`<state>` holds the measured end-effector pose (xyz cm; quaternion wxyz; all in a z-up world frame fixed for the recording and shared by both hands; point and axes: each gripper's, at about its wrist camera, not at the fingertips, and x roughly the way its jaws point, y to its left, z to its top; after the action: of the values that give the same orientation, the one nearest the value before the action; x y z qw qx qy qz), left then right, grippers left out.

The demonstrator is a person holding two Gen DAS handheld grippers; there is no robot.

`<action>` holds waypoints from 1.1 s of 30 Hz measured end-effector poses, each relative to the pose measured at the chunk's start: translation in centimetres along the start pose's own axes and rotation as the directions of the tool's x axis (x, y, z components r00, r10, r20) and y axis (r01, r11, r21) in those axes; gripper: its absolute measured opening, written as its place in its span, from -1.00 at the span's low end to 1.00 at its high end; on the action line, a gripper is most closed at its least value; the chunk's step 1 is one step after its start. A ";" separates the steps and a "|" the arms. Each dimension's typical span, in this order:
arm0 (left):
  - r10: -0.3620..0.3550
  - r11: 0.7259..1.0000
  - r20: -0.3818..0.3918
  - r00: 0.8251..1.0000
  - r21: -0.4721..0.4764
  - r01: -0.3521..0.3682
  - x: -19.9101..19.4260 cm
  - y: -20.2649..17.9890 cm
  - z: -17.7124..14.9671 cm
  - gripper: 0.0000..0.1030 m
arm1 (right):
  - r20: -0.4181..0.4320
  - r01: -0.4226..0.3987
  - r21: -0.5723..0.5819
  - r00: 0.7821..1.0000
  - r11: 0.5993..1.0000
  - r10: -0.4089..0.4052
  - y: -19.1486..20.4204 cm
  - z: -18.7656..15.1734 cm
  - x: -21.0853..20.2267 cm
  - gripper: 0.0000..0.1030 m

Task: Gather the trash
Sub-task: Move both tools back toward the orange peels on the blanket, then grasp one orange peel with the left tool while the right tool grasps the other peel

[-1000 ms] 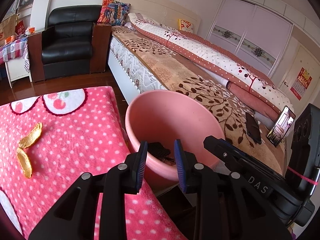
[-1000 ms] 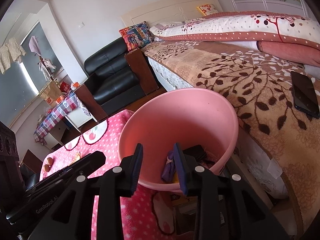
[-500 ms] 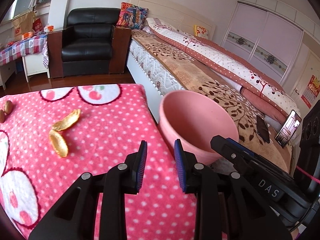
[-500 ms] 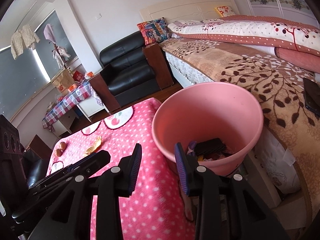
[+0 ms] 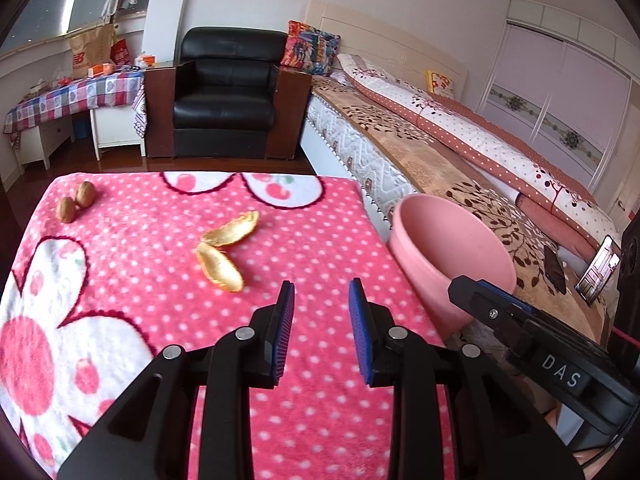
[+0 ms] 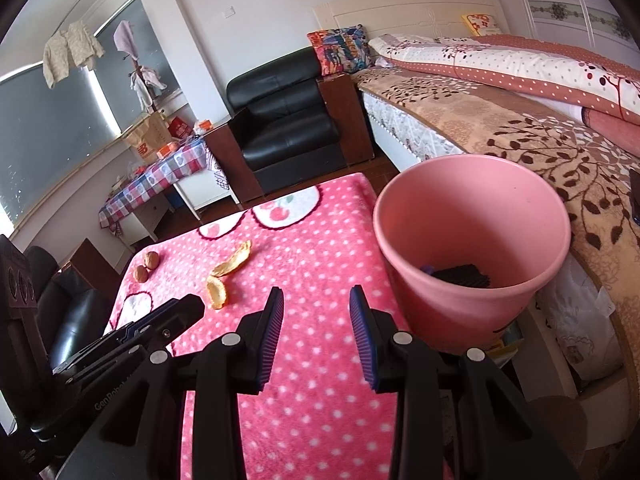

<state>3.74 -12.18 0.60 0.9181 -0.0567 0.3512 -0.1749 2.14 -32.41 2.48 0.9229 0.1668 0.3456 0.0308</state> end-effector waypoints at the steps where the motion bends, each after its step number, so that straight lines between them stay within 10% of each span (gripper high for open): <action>1: 0.007 1.000 0.001 1.000 -0.007 -0.007 -0.2 0.5 0.0 -0.46 | -0.005 -0.003 -0.005 1.000 1.000 0.003 0.3 0.0 0.2 -0.34; 33: 0.086 0.973 -0.142 0.986 -0.202 -0.114 6.6 8.5 0.9 -0.46 | -0.100 -0.085 -0.089 0.992 0.992 0.076 3.2 0.0 6.7 -0.35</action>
<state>11.32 -6.67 -4.79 0.8893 -0.1237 0.4302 -0.0938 7.45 -28.28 -0.67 0.9099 0.1359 0.3810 0.0920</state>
